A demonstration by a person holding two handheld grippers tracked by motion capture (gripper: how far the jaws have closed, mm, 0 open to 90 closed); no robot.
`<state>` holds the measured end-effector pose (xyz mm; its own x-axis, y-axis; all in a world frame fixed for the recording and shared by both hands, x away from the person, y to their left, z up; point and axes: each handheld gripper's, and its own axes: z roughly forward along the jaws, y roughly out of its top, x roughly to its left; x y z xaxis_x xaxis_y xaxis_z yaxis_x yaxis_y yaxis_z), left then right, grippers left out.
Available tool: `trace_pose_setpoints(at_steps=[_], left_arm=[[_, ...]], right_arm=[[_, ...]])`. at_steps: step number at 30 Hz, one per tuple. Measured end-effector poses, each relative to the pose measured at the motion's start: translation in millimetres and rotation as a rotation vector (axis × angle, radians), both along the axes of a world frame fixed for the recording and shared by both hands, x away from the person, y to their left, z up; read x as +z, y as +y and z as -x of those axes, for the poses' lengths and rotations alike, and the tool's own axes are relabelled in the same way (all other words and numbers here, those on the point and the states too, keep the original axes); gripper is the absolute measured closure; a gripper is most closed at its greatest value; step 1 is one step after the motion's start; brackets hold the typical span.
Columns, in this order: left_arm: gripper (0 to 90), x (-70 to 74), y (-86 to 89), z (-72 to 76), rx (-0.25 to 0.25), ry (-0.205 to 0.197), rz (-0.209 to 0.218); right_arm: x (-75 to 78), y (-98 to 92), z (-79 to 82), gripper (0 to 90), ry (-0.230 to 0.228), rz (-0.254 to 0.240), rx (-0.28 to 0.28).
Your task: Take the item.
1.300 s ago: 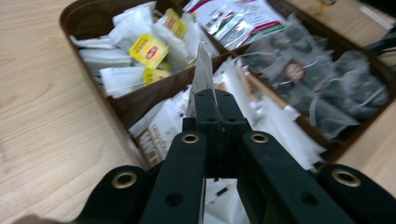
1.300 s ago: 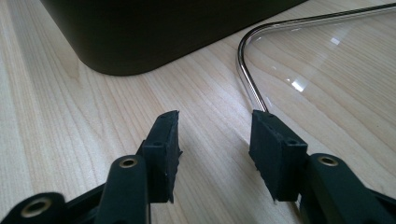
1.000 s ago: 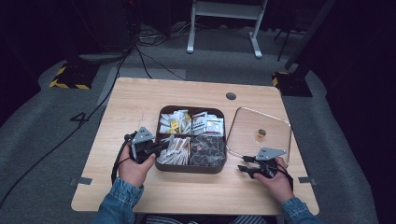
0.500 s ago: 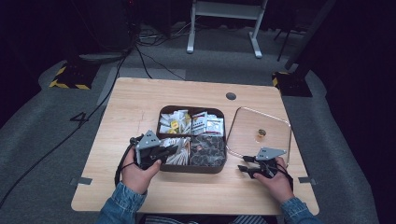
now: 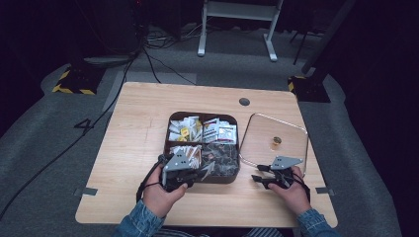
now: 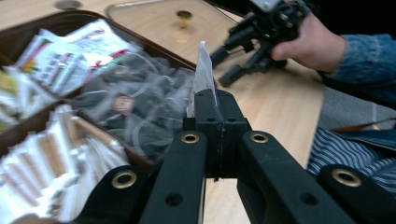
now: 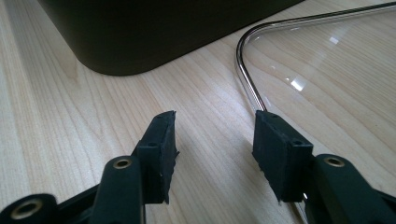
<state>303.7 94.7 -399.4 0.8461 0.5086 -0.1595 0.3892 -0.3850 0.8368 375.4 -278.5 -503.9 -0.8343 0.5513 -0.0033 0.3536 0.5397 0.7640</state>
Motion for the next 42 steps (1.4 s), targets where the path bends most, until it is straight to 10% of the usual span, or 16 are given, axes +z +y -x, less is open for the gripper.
trace_pose_setpoints(at_steps=[15, 42], left_arm=[[90.0, -27.0, -28.0, 3.4, -0.119, 0.047, -0.055], [89.8, -60.9, -53.9, 6.5, -0.19, 0.085, -0.217]], right_arm=[[0.0, 0.2, 0.1, 47.9, 0.001, 0.0, 0.002], [0.0, 0.3, 0.1, 46.5, 0.001, 0.002, 0.001]])
